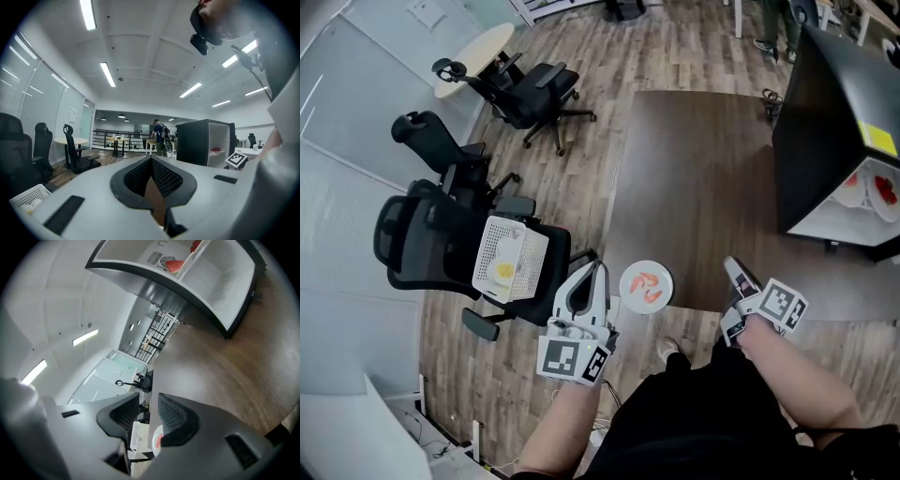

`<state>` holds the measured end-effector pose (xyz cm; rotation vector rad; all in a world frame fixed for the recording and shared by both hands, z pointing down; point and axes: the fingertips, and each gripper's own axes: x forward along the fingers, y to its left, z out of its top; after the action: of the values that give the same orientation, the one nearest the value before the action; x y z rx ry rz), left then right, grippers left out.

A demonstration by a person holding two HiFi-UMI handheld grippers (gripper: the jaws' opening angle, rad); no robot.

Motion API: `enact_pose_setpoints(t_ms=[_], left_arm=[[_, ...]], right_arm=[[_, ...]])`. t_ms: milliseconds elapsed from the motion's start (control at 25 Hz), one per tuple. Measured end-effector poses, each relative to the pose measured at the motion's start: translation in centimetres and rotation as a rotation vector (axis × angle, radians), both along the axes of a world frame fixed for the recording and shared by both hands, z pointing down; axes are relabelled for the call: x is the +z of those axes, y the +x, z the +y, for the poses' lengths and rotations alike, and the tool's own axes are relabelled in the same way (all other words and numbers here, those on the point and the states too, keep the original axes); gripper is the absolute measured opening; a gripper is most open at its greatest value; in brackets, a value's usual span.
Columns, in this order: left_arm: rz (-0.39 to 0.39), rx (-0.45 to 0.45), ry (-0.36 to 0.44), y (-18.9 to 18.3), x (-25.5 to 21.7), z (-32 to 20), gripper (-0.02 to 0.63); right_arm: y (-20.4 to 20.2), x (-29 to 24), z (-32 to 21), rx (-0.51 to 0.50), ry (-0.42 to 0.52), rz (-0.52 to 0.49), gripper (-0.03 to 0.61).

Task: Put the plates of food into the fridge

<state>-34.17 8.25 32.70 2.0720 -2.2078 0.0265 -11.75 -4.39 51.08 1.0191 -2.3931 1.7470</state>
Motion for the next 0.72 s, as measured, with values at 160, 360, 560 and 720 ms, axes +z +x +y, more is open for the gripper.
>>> enact_pose_setpoints(t_ms=[160,360,560,720], left_arm=[[0.022,-0.042,-0.022,-2.7,1.4,2.6,0.003],[0.047,-0.079,-0.04,-5.6,3.2,5.5,0.003],[0.079,-0.07,-0.064,-6.6,6.0,7.0,0.003],[0.099,-0.054,-0.104,-7.3,8.7,8.4,0.003]], right_arm=[[-2.7,1.3,2.4,-0.038,-0.03,-0.002,0.133],[-5.4,3.0,5.6,-0.081,-0.048,0.034,0.133],[-7.8,4.9,9.0,-0.134,-0.066,0.048,0.133],[-9.5,6.6,11.9,-0.151,-0.107,0.027,0.133]])
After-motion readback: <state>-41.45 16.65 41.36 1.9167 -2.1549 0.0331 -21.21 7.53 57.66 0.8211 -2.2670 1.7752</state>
